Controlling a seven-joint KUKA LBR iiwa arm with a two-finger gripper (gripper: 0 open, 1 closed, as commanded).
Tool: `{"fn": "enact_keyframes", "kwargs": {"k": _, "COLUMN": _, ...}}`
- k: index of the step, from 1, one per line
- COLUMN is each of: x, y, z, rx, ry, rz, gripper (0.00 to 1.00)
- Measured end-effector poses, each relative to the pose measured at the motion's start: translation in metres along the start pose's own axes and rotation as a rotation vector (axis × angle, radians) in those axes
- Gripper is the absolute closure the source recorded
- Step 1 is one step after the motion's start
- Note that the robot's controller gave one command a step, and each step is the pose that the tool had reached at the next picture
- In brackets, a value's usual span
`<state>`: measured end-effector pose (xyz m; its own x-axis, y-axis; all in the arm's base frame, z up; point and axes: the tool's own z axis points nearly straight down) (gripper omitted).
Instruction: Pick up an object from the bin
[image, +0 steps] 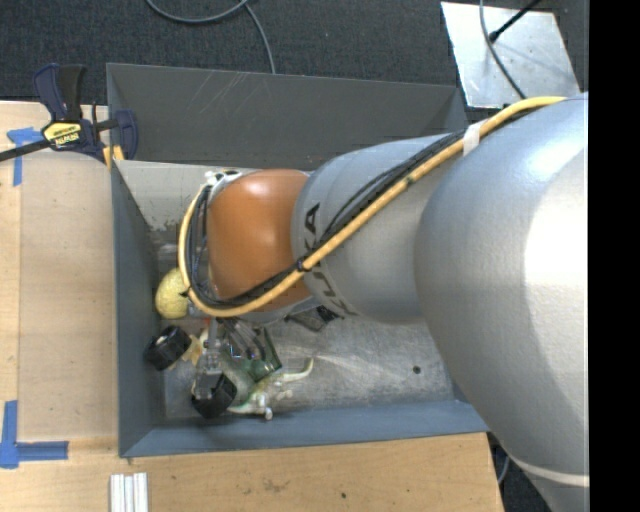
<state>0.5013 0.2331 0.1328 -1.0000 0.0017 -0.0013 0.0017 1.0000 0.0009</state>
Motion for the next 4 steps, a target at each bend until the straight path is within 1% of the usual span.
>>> {"fn": "enact_keyframes", "kwargs": {"k": 1, "x": 0.0, "y": 0.0, "z": 0.0, "rx": 0.0, "ry": 0.0, "rz": 0.0, "gripper": 0.0}}
{"fn": "enact_keyframes", "kwargs": {"k": 2, "x": -0.002, "y": 0.003, "z": 0.019, "rx": -0.002, "ry": -0.006, "rz": -0.147, "gripper": 0.0}}
{"fn": "enact_keyframes", "kwargs": {"k": 3, "x": -0.01, "y": 0.01, "z": 0.061, "rx": 0.001, "ry": 0.001, "rz": -0.421, "gripper": 0.0}}
{"fn": "enact_keyframes", "kwargs": {"k": 4, "x": -0.015, "y": 0.008, "z": 0.062, "rx": 0.002, "ry": -0.001, "rz": -0.495, "gripper": 0.0}}
